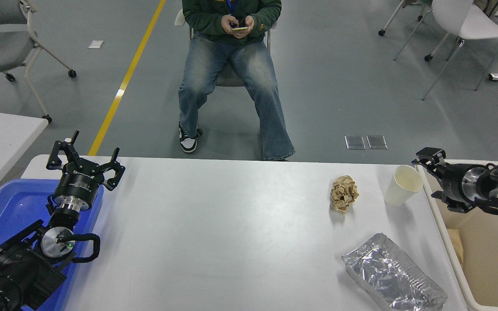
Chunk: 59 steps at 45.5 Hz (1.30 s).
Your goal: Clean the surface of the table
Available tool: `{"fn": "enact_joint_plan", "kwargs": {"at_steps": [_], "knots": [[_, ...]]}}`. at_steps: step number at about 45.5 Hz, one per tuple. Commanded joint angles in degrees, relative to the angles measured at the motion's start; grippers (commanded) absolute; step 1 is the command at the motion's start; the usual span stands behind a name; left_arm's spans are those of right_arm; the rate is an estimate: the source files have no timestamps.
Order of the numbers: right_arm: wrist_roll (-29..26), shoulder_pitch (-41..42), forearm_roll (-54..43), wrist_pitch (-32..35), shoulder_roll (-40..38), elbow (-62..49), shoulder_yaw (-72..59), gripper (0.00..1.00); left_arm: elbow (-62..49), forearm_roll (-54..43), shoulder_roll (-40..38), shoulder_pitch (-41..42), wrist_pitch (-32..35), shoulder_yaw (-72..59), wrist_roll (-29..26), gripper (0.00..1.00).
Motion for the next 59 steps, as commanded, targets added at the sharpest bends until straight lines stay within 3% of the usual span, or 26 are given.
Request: {"fn": "enact_joint_plan", "kwargs": {"at_steps": [1, 18, 27, 44, 50, 59], "knots": [[-1.6, -0.5, -0.3, 1.4, 3.6, -5.8, -0.9, 0.98, 0.0, 0.0, 0.0, 0.0, 0.0, 0.0, 0.0, 1.00], [-2.7, -3.0, -1.1, 3.1, 10.6, -12.6, -0.9, 0.98, 0.0, 0.0, 0.0, 0.0, 0.0, 0.0, 0.0, 1.00], [-2.7, -4.0, -1.3, 3.2, 12.6, -14.2, -1.0, 0.90, 0.0, 0.0, 0.0, 0.0, 0.0, 0.0, 0.0, 1.00], [-2.7, -5.0, -2.7, 4.5, 16.7, -20.4, -3.9, 0.85, 0.0, 0.0, 0.0, 0.0, 0.0, 0.0, 0.0, 1.00], [-2.7, -5.1, -2.7, 5.7, 16.9, -21.2, -4.1, 0.66, 0.0, 0.0, 0.0, 0.0, 0.0, 0.0, 0.0, 1.00], [-3.1, -5.1, -2.7, 8.2, 17.2, -22.0, -4.2, 0.22, 0.0, 0.0, 0.0, 0.0, 0.0, 0.0, 0.0, 1.00]]}}
